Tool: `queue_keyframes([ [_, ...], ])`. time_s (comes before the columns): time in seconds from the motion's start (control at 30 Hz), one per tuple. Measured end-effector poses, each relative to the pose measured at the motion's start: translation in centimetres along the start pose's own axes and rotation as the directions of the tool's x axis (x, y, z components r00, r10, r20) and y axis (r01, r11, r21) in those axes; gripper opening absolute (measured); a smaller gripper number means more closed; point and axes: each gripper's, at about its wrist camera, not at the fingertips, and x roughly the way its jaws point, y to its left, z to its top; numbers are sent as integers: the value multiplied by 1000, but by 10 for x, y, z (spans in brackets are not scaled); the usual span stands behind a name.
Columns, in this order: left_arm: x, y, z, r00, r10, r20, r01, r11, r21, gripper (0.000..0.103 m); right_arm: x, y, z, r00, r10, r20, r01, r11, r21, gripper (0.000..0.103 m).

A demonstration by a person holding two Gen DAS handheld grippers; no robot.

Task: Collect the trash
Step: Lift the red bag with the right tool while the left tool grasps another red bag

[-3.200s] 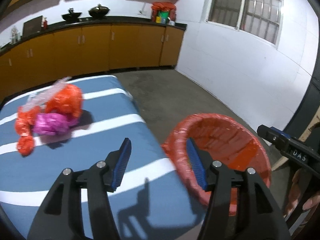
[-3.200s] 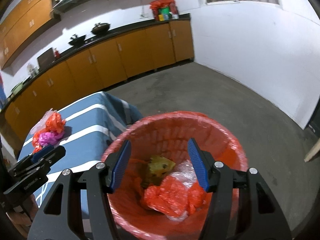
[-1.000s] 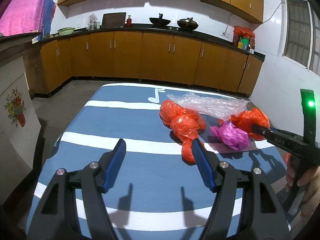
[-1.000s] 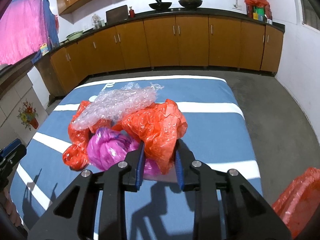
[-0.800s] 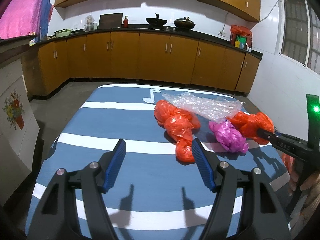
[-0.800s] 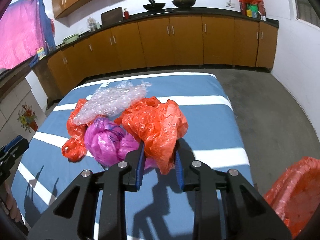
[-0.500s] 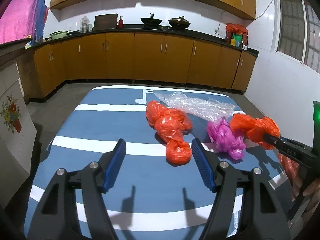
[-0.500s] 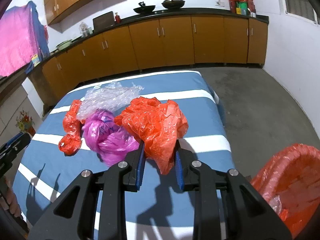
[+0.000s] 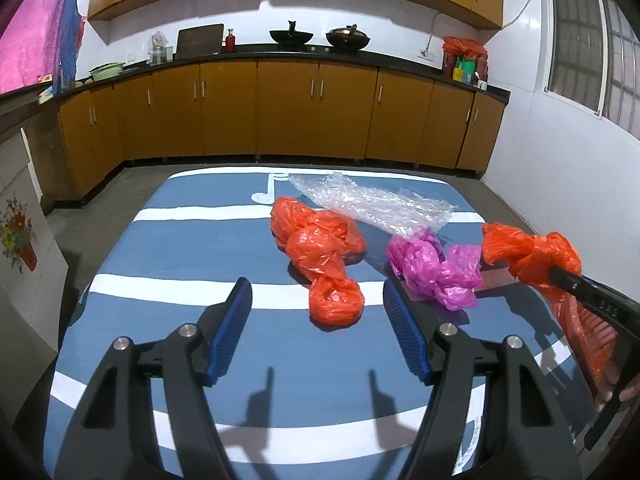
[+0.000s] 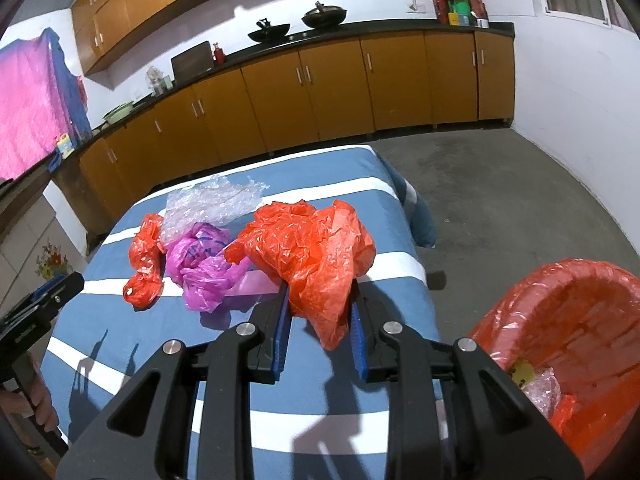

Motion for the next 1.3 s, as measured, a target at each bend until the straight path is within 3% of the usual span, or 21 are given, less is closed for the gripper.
queue_keyframes([
  [0.33, 22, -21, 17, 999, -38, -22, 38, 999, -8, 67, -8, 1, 0, 999, -12, 29, 13, 1000, -12, 27],
  [0.63, 43, -19, 26, 999, -3, -36, 3, 1000, -3, 66, -11, -4, -3, 999, -14, 44, 14, 1000, -6, 27],
  [0.87, 79, -3, 32, 994, 47, -99, -49, 999, -18, 63, -8, 0, -1, 999, -4, 34, 4, 1000, -12, 27],
  [1.23, 131, 8, 36, 975, 58, -216, -68, 997, -42, 63, -3, -3, 0, 1000, 2, 18, -2, 1000, -13, 27],
  [1.3, 136, 10, 33, 971, 50, -234, -62, 997, -45, 56, -3, -5, 0, 1000, 2, 13, -2, 1000, -11, 27],
])
